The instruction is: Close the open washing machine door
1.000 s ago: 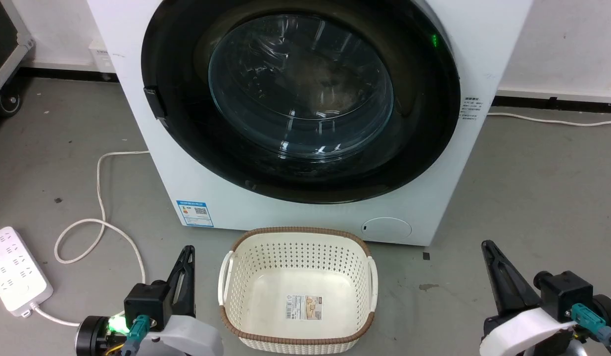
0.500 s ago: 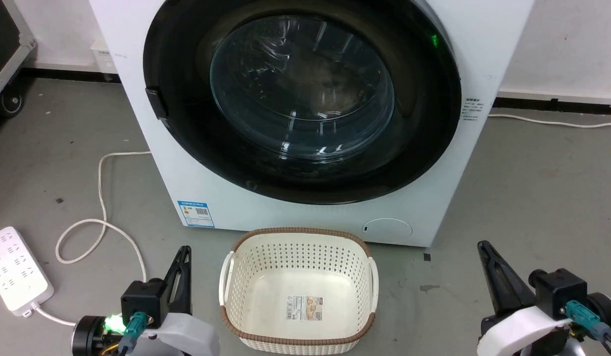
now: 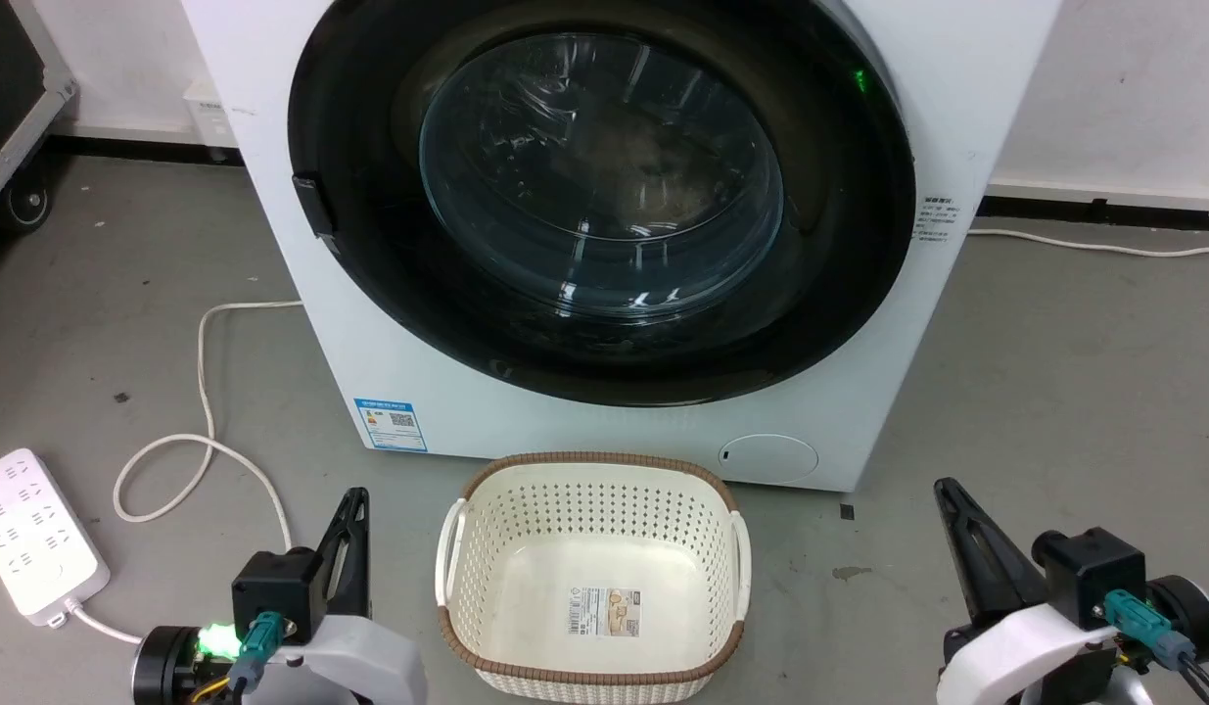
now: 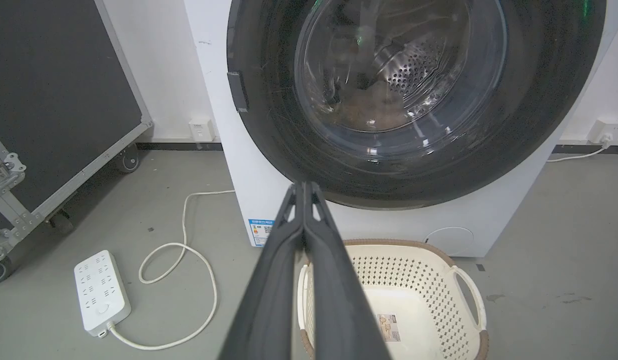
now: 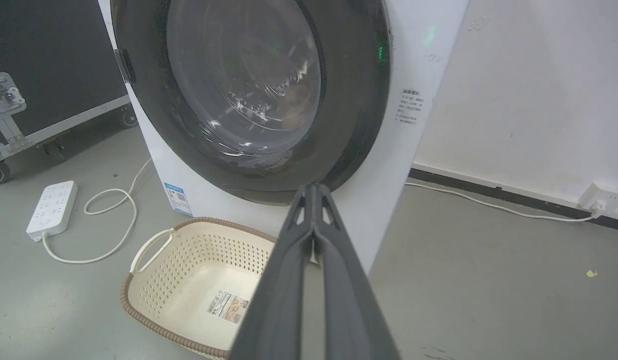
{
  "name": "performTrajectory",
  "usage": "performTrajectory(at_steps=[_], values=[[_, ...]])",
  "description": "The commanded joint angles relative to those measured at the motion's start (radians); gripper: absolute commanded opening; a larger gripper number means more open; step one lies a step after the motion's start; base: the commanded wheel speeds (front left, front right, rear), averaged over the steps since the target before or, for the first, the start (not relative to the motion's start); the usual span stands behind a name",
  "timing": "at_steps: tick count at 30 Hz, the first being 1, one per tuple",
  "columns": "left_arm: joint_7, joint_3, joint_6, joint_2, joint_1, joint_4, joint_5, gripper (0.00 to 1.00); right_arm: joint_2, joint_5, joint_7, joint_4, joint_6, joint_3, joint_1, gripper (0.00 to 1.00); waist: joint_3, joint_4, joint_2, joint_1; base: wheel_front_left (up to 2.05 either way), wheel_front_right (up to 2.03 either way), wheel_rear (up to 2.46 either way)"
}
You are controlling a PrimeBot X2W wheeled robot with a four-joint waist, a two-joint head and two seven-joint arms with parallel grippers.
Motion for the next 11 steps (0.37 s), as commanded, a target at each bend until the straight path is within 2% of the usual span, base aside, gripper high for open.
performTrajectory(at_steps=[1, 11], values=[[0.008, 0.006, -0.005, -0.001, -0.004, -0.006, 0.008, 0.00, 0.006, -0.005, 0.008, -0.009, -0.001, 0.002, 0.005, 0.00, 0.000, 0.000, 0.0000, 0.0000, 0.00, 0.00, 0.00], [0.017, 0.011, -0.006, -0.002, -0.005, -0.009, 0.010, 0.00, 0.007, -0.008, 0.017, -0.013, -0.001, 0.006, 0.006, 0.00, -0.001, 0.001, 0.0000, 0.0000, 0.00, 0.00, 0.00]])
